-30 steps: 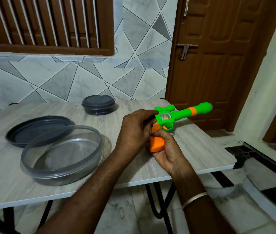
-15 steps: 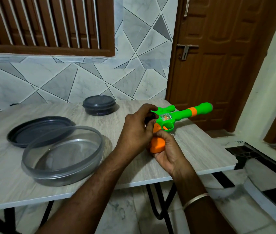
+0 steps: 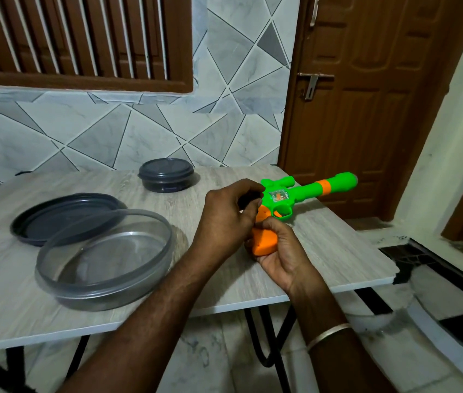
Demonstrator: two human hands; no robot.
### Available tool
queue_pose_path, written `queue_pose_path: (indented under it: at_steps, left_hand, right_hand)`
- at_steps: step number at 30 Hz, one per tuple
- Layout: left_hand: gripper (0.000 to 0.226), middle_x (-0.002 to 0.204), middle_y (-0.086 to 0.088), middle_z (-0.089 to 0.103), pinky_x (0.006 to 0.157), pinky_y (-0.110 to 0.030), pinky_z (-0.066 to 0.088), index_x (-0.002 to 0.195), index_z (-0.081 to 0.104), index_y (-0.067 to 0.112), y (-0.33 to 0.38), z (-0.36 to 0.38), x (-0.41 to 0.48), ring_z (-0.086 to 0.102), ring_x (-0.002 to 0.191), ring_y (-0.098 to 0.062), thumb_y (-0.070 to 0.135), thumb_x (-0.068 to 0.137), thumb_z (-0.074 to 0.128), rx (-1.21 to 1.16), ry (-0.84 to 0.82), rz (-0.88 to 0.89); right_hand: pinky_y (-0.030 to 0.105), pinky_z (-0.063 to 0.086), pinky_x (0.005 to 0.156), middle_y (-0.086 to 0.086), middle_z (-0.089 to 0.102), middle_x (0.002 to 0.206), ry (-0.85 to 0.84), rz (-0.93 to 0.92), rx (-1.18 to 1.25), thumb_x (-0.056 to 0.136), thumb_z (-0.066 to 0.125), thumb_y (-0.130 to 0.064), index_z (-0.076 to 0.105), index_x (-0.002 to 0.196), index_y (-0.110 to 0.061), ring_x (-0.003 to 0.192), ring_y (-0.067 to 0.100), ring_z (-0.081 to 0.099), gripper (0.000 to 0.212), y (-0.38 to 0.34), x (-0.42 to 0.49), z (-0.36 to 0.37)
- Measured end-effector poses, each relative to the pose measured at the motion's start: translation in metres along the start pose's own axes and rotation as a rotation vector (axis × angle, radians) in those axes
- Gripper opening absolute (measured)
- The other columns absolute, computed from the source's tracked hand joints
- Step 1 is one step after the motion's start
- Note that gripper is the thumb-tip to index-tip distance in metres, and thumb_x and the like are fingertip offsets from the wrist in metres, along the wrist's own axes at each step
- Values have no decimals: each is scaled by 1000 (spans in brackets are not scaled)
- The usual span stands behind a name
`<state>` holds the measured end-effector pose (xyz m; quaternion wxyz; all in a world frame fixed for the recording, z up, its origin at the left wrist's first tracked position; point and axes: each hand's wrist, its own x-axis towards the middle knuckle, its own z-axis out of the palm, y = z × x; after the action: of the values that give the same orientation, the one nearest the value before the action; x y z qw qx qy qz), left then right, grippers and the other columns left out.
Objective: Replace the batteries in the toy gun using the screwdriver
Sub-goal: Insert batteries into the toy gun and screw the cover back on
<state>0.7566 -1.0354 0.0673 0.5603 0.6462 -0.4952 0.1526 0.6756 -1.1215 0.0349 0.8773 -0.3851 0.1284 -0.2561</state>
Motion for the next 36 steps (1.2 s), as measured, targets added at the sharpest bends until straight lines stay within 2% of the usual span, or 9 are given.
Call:
queue_pose_path:
  at_steps: [5, 10, 14, 19, 22, 25, 28, 31, 36]
  left_hand:
    - [16, 93, -1, 76, 79, -36, 60, 98, 80, 11, -1, 0, 1, 72, 85, -12, 14, 83, 78, 12, 91, 16]
    - [24, 98, 0, 77, 83, -27, 60, 109, 74, 15, 0, -4, 4, 73, 92, -6, 5, 88, 69, 7, -1, -15]
    - [14, 92, 3, 77, 79, -33, 60, 102, 76, 13, -1, -5, 3, 72, 85, -7, 13, 89, 71, 7, 13, -9]
    - [8, 85, 2, 77, 77, -36, 60, 91, 79, 11, -2, -4, 3, 72, 80, -8, 11, 83, 79, -24, 79, -51]
    - [14, 90, 3, 77, 80, -32, 61, 97, 77, 14, -2, -5, 5, 73, 84, -4, 6, 85, 75, -24, 24, -48]
    - [19, 93, 2, 76, 82, -33, 62, 100, 71, 16, -2, -6, 6, 73, 91, -4, 3, 86, 74, -66, -16, -64]
    - [15, 90, 1, 77, 79, -40, 62, 96, 76, 13, -3, -5, 6, 74, 83, -9, 7, 82, 79, -76, -9, -68]
    - [17, 89, -2, 76, 75, -41, 61, 93, 78, 10, -2, -3, 3, 74, 79, -12, 14, 77, 84, -59, 35, -60]
    - [10, 88, -1, 77, 76, -41, 62, 92, 78, 12, -5, 0, 5, 74, 82, -12, 12, 82, 79, -30, 33, -70]
  right_hand:
    - [25, 49, 55, 15, 60, 86, 1, 40, 26, 90, 50, -3, 56, 115, -5, 69, 20, 59, 26, 0, 1, 0]
    - [26, 50, 54, 17, 60, 86, 23, 43, 27, 91, 49, -5, 54, 115, -6, 67, 20, 59, 25, 0, 1, 0]
    - [26, 51, 54, 16, 61, 87, 32, 53, 56, 93, 52, -14, 56, 113, -7, 71, 21, 59, 22, -1, -1, 0]
    - [26, 52, 51, 18, 60, 90, 45, 76, 105, 95, 53, -17, 51, 129, -4, 74, 23, 59, 36, 0, 3, -2]
    - [26, 52, 51, 18, 60, 88, 35, 84, 95, 96, 52, -17, 53, 123, -4, 72, 23, 59, 31, 0, 4, -3]
    - [26, 52, 52, 18, 60, 88, 28, 89, 87, 96, 52, -17, 54, 119, -5, 72, 23, 59, 27, 0, 3, -3]
    - [26, 52, 53, 18, 60, 89, 18, 85, 98, 96, 51, -17, 55, 119, -7, 73, 23, 59, 25, 0, 3, -3]
    - [26, 52, 51, 18, 59, 90, 4, 81, 97, 96, 49, -16, 55, 119, -7, 73, 23, 57, 25, 0, 2, -1]
    - [25, 50, 53, 17, 60, 87, -8, 82, 64, 97, 48, -15, 57, 111, -8, 71, 22, 57, 18, -2, 0, -1]
